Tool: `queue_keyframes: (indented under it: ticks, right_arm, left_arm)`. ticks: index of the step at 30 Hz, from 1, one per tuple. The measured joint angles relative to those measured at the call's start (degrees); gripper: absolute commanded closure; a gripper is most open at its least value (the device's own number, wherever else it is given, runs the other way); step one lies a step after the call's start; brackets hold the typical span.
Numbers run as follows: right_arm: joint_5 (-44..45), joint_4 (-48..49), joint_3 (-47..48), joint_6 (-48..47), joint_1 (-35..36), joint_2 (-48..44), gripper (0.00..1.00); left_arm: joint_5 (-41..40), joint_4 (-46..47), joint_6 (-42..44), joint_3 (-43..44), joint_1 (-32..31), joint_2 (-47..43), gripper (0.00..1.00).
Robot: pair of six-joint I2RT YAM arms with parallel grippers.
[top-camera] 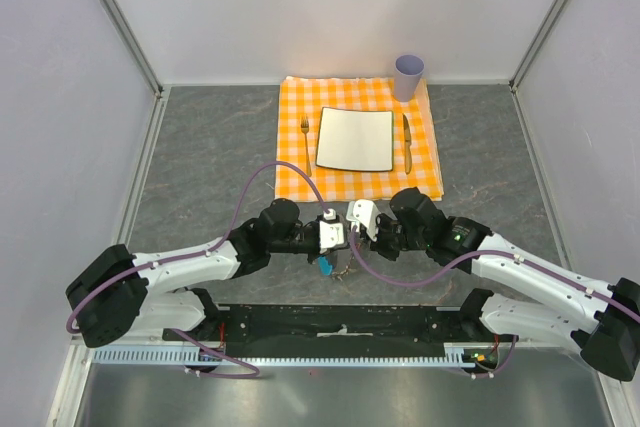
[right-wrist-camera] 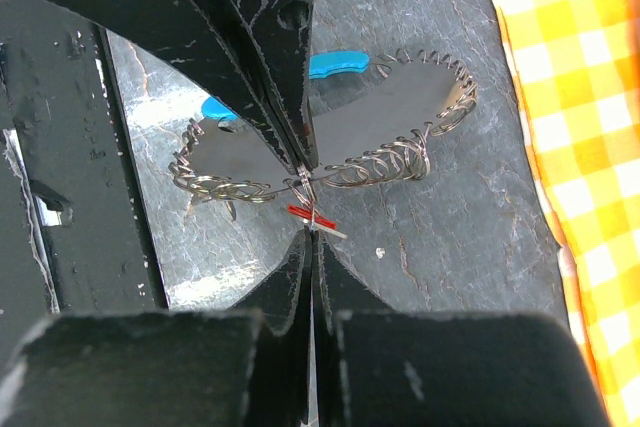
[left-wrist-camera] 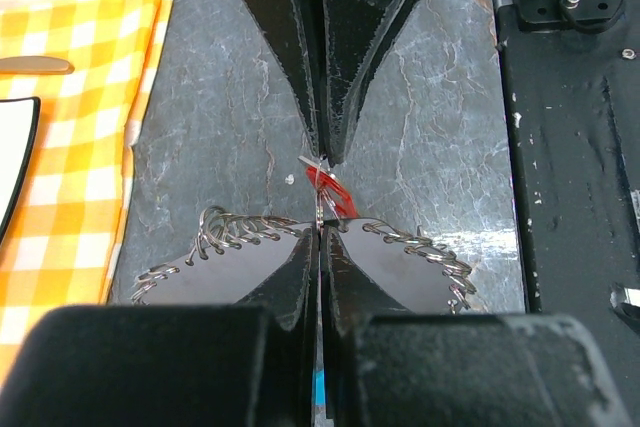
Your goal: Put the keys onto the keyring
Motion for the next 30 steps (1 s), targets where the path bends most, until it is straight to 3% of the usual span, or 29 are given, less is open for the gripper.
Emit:
queue_keyframes:
  ticks: [30]
  right_arm:
    - [-1.66,0.07,0.0,-0.02,0.11,0.2,1.0]
  left_arm:
    - [2.8,3.02,-3.32,-0.52,0.04,0.0,0.98]
